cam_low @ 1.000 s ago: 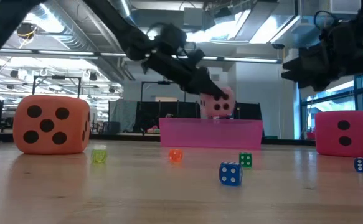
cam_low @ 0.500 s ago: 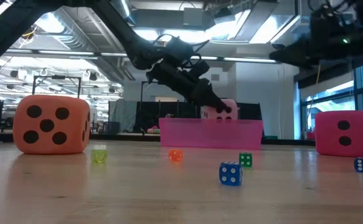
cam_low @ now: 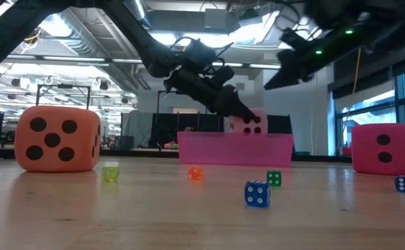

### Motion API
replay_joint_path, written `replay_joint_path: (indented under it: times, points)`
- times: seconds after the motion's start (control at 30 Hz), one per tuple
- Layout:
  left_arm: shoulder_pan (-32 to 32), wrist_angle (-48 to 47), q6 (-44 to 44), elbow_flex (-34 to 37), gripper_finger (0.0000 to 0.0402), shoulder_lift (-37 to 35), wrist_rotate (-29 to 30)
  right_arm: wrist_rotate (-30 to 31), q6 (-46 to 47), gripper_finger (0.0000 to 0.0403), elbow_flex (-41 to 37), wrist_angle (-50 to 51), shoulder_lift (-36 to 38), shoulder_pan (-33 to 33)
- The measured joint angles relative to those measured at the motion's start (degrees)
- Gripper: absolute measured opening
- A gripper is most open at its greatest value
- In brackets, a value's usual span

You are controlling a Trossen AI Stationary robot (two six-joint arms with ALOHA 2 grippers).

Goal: Pick & Place Dice
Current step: Put the large pink dice into the red container, then put the large red dice into the red container

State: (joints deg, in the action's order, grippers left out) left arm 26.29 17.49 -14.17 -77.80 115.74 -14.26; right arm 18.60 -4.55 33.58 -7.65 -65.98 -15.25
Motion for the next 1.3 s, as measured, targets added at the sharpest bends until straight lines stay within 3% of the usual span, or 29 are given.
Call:
replay_joint_path:
  times: [0.2, 0.43, 0.7, 0.9, 1.17, 1.3]
  points:
    - [-0.1, 0.4, 1.2, 0.0, 0.0359, 0.0, -0.6, -7.1, -0.4, 0.0003, 8.9, 2.5, -11.2, -3.7]
    - [0.0, 0.3, 4.7, 0.1, 0.0359, 0.2, 0.0, -7.7, 1.1, 0.0003, 14.3, 5.5, -19.5, -5.7]
    - [0.3, -0.9, 1.5, 0.1, 0.0362, 0.2, 1.0, -7.7, 1.1, 0.0003, 14.8, 5.5, -20.4, -5.7]
    - [0.4, -1.4, 1.1, 0.1, 0.0387, 0.2, 1.6, -7.7, 1.4, 0.0002, 14.8, 5.6, -20.4, -5.7]
    - [0.4, -1.1, 4.4, 0.0, 0.0398, 0.1, 10.9, -8.9, 3.1, 0.0002, 14.8, 7.5, -20.4, -5.7]
    - [0.3, -1.4, 3.0, 0.0, 0.0398, 0.1, 11.4, -8.5, 2.6, 0.0002, 14.7, 7.6, -20.4, -5.7]
